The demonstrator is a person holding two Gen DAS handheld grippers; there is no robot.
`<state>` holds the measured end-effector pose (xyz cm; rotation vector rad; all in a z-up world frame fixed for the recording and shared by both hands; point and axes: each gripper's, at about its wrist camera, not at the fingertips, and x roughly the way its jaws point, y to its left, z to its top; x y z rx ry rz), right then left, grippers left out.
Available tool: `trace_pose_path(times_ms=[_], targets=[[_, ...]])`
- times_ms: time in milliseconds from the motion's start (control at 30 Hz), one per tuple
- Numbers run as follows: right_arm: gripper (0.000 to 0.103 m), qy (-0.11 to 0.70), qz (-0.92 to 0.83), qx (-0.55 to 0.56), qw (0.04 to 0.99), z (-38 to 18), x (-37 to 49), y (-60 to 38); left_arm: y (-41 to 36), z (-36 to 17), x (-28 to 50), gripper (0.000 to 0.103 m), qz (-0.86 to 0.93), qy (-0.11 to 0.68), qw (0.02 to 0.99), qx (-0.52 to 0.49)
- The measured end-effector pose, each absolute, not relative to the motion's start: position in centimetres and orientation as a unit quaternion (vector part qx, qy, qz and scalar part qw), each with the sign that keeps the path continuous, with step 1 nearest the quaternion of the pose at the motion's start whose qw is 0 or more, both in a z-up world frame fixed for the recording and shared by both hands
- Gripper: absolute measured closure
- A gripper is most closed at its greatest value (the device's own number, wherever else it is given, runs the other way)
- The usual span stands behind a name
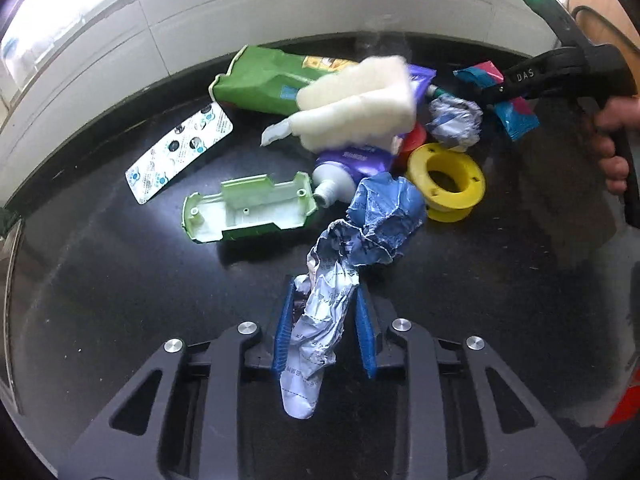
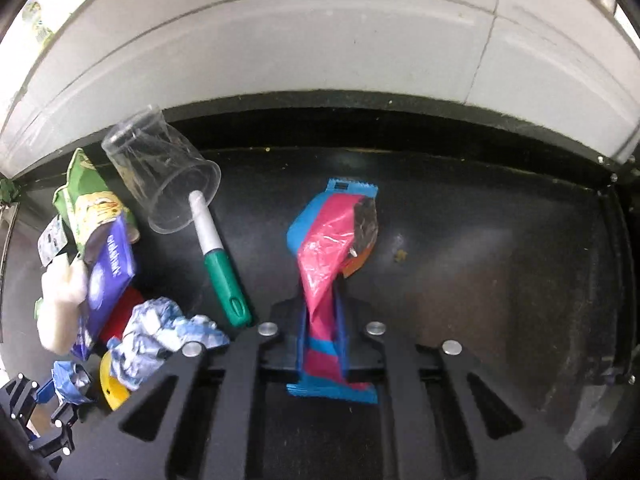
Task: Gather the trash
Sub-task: 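Grasp the crumpled foil with the left tool while the right tool grasps the pink-blue wrapper, then carry foil and wrapper to the bin and open both tools over it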
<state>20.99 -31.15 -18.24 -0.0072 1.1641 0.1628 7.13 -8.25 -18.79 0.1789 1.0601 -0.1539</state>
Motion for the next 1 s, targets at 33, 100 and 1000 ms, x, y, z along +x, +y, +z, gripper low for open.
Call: trace_pose_path(times_ms=[33,100,1000], targets=[[0.091,0.546,0.076,-0.002,0.834,-17.6,20.4,-31.1,-8.4,-18.3,6.9,0.076,-0.075,0.500,0.858,0.088],[0.092,0.536,0.072,-0.001,0.841,-15.5,18.7,-31.1,-8.5,-16.9,6.1,0.075,-0.081,0.492,0.862,0.091],[0.091,0.469,0.209,-0.050,0.857,-3.9,-2.3,-12.3,6.6,-7.1,-5.6,0.075,-0.007,0.430,0.903,-0.008]])
